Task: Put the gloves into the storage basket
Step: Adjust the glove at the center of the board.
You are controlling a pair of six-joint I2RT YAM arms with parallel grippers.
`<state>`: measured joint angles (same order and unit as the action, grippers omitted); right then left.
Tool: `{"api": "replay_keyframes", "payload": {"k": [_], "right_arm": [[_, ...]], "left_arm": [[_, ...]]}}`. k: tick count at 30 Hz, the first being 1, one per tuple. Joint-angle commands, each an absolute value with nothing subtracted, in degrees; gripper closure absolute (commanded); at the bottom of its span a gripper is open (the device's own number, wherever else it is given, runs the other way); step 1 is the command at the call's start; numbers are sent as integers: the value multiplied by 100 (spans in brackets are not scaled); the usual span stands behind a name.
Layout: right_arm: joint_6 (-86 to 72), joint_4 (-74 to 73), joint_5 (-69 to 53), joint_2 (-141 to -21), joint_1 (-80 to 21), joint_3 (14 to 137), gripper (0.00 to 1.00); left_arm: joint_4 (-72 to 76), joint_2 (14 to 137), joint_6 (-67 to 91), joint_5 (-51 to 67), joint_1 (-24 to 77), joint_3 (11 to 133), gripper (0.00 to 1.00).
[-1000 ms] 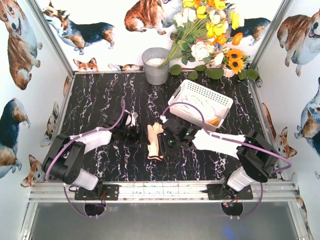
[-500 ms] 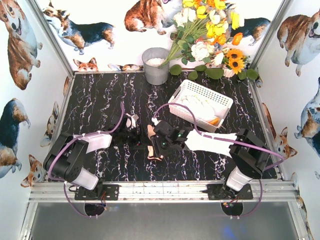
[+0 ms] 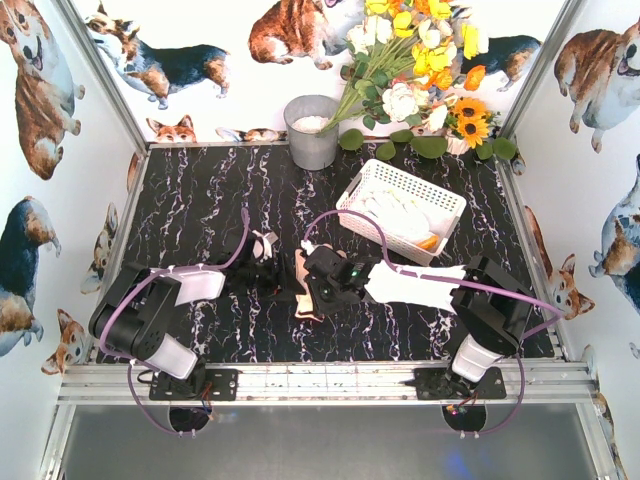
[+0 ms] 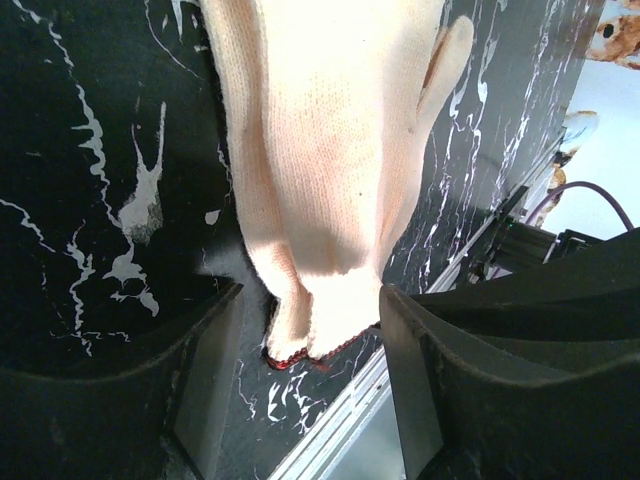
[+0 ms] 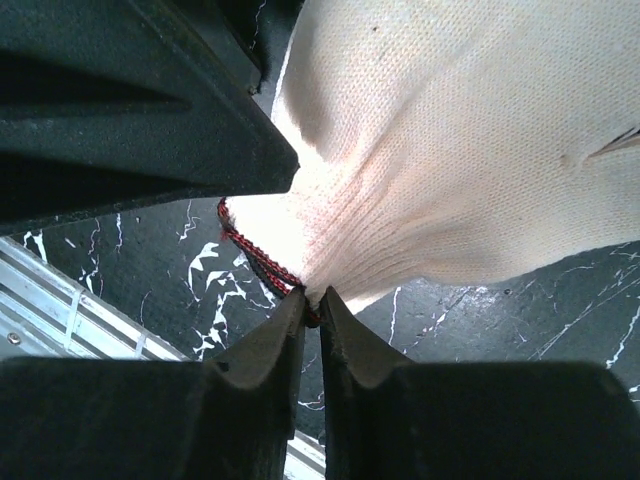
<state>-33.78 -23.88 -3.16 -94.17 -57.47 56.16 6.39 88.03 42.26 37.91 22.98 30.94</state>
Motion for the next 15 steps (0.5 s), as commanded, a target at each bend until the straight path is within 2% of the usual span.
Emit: {"api": "replay_keyframes", "payload": {"k": [1,15], "right_arm": [[-3415,-2248,-235,-9391,-5803,5913,88],[-3633,-2470,-44,-9133,-6078,5836,88]], "left_arm": [[807,8962,4352,3643,2356,2843,49],[1002,9034,4430,3553,2383,2760,53]]}}
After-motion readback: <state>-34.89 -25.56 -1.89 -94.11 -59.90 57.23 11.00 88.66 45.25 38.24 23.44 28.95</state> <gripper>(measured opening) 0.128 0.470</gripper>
